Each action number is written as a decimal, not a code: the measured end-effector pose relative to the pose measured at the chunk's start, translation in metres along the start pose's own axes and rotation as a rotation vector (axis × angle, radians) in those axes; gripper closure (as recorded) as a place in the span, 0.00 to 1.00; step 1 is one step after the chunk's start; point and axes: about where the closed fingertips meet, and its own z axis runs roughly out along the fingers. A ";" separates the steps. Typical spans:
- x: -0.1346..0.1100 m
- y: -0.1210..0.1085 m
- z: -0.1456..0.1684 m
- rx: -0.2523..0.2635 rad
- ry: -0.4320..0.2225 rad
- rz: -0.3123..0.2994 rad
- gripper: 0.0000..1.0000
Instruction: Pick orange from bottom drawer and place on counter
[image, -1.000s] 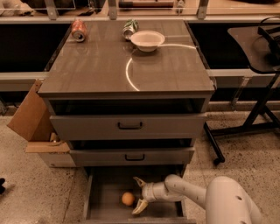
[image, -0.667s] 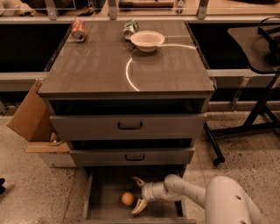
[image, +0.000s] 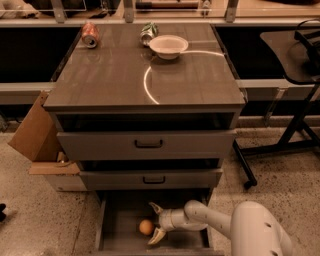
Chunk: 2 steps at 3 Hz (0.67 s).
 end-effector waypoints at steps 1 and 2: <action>0.001 -0.001 0.006 0.000 0.006 -0.013 0.00; 0.006 -0.002 0.015 -0.009 0.008 -0.014 0.18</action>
Offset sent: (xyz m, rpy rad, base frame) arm 0.0099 0.0124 -0.0233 -0.0198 -0.0071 0.0206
